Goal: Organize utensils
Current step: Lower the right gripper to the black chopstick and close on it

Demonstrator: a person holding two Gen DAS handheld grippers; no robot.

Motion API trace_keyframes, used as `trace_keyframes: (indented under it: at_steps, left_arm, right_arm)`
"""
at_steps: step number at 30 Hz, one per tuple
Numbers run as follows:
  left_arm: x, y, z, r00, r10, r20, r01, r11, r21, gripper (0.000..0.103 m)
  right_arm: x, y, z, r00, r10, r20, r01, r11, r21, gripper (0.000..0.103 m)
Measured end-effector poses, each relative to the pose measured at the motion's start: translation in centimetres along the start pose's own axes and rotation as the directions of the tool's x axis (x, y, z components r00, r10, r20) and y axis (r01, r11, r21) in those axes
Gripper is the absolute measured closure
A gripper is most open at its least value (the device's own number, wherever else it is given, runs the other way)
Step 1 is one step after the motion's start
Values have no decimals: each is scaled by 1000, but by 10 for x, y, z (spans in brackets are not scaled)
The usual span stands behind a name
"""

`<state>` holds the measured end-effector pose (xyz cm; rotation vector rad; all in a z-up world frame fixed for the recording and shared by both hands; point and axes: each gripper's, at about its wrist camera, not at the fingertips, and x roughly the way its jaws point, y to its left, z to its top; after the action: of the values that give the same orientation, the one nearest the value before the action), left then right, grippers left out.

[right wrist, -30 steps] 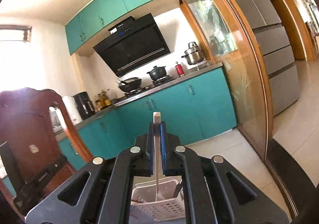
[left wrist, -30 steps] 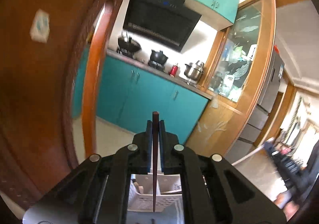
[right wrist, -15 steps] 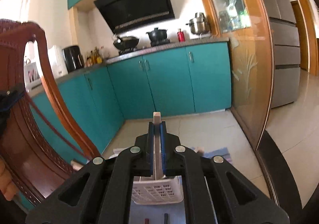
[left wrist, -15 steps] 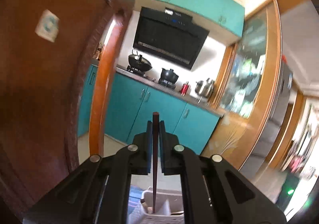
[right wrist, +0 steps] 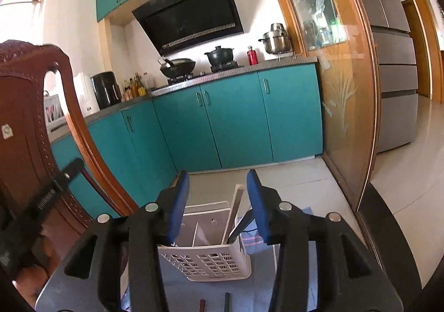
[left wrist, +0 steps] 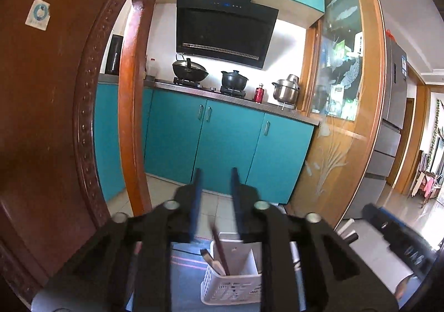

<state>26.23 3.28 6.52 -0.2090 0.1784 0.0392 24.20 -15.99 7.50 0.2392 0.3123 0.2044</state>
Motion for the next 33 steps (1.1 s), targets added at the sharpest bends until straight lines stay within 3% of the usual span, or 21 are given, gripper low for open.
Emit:
trace_keyframes:
  at_steps: [6,9,11,13,14,16,17,18,22,24,26,27,31,32,33]
  left_arm:
    - [-22,-4,-4,1000,-18,-11,18,1000,24,65]
    - [-32,-3,-7,1000,-6,-20,6,999,39,63]
    - [-34,0,-13,999,9,-52,-7,999,33,56]
    - [-34,4,-21,996,13,-92,-10,1000,30,53]
    - [-32,5,-28,992,15,-123,-10,999,39,53]
    - [-28,7,-39,987,26,-159,-17,998,58,53]
    - [-26,9,-49,982,38,-183,-26,997,68,53]
    - [-24,10,-55,979,44,-201,-31,997,71,53]
    - [-15,20,-82,956,68,-287,-48,996,77,49]
    - [-10,23,-91,939,74,-335,-51,996,75,48]
    - [-8,22,-95,933,66,-354,-39,996,82,47]
    - [-9,20,-96,934,65,-351,-34,995,93,45]
    - [-10,18,-96,938,67,-341,-28,993,119,42]
    - [-9,18,-96,937,66,-344,-27,993,117,41]
    - [-8,18,-97,935,65,-348,-27,993,114,41]
  right_arm:
    - [-34,-1,0,999,22,34,-21,1000,-12,56]
    - [-55,1,-13,998,41,37,-40,998,-51,56]
    - [-61,3,-27,997,72,26,-69,994,-85,56]
    - [-55,7,-52,995,93,-30,-96,986,-133,56]
    - [-44,9,-65,992,77,-99,-91,985,-148,56]
    - [-3,10,-96,948,45,-314,-97,984,-151,56]
    - [20,7,-114,908,34,-417,-99,986,-136,56]
    - [34,6,-125,883,22,-469,-95,986,-133,56]
    - [86,3,-178,738,-69,-672,-56,985,-163,56]
    - [97,3,-195,700,-89,-709,-36,987,-159,56]
    - [105,4,-201,690,-111,-716,-18,985,-171,56]
    - [106,6,-202,702,-127,-701,-13,982,-191,56]
    - [107,15,-207,716,-177,-675,2,968,-252,58]
    - [106,17,-208,721,-195,-665,13,963,-268,62]
    - [105,18,-209,727,-211,-654,26,959,-281,75]
